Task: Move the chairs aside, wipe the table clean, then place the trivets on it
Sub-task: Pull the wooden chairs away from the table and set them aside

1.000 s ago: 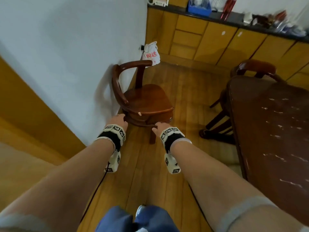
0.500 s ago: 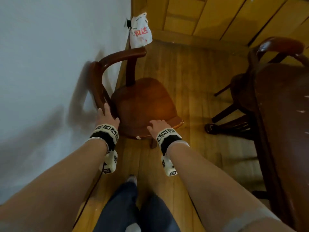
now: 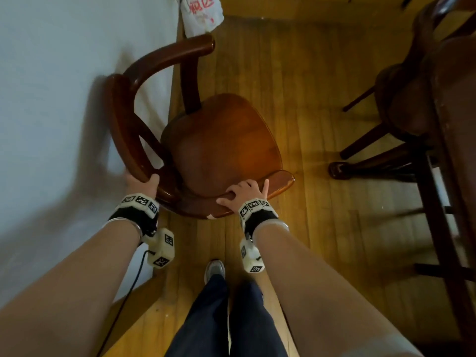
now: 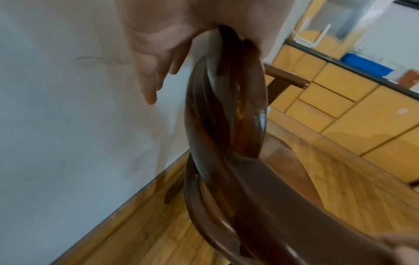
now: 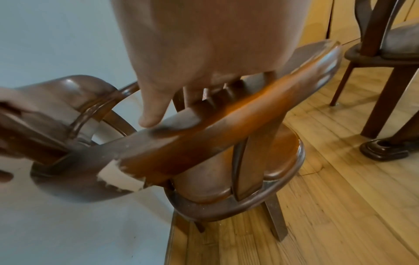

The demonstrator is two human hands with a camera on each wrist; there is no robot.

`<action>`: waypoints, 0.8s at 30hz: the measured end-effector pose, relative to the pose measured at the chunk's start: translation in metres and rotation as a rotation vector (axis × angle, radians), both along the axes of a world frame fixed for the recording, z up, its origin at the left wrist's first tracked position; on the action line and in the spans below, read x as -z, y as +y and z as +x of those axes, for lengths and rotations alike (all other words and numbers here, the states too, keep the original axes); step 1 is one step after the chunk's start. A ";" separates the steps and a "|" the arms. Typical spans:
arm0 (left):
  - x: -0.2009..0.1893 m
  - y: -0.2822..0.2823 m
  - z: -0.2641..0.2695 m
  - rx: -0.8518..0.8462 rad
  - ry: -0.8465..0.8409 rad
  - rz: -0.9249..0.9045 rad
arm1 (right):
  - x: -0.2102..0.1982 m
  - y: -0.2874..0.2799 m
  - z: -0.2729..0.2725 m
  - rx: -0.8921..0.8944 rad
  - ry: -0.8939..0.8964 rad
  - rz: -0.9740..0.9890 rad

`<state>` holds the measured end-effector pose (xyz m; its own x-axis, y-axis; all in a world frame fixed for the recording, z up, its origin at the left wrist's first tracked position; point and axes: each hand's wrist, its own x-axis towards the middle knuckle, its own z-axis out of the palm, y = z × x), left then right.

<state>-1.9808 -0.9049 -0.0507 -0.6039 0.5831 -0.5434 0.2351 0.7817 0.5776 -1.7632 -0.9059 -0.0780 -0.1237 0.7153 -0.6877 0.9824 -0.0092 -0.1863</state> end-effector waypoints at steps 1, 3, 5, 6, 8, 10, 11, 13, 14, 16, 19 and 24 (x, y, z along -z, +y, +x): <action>0.009 0.003 -0.005 -0.011 -0.037 -0.037 | 0.003 0.000 -0.002 0.003 -0.004 0.009; 0.022 0.006 -0.010 -0.083 -0.139 -0.071 | 0.006 -0.001 -0.005 0.011 -0.015 0.023; 0.029 0.005 -0.011 -0.180 -0.249 -0.070 | 0.008 -0.002 -0.006 0.018 -0.029 0.020; 0.034 0.005 -0.011 -0.204 -0.285 -0.069 | 0.008 -0.001 -0.005 0.021 -0.035 0.018; 0.036 -0.001 -0.008 -0.213 -0.336 -0.059 | 0.009 -0.002 -0.002 0.029 -0.040 0.018; 0.039 -0.010 -0.003 -0.190 -0.357 -0.061 | 0.008 -0.007 0.003 0.027 -0.044 0.018; 0.039 -0.015 0.000 -0.183 -0.365 -0.054 | 0.008 -0.011 0.007 0.024 -0.048 0.016; 0.039 -0.024 0.005 -0.169 -0.388 -0.037 | 0.008 -0.017 0.015 0.021 -0.052 0.013; 0.038 -0.027 0.008 -0.177 -0.410 -0.032 | 0.008 -0.020 0.018 0.021 -0.052 0.013; 0.036 -0.036 0.011 -0.192 -0.446 -0.026 | 0.007 -0.032 0.024 0.025 -0.049 0.007; 0.037 -0.050 0.018 -0.196 -0.463 -0.014 | 0.008 -0.055 0.035 0.042 -0.044 0.008; 0.047 -0.069 0.019 -0.153 -0.437 -0.033 | 0.006 -0.100 0.060 0.087 -0.041 -0.023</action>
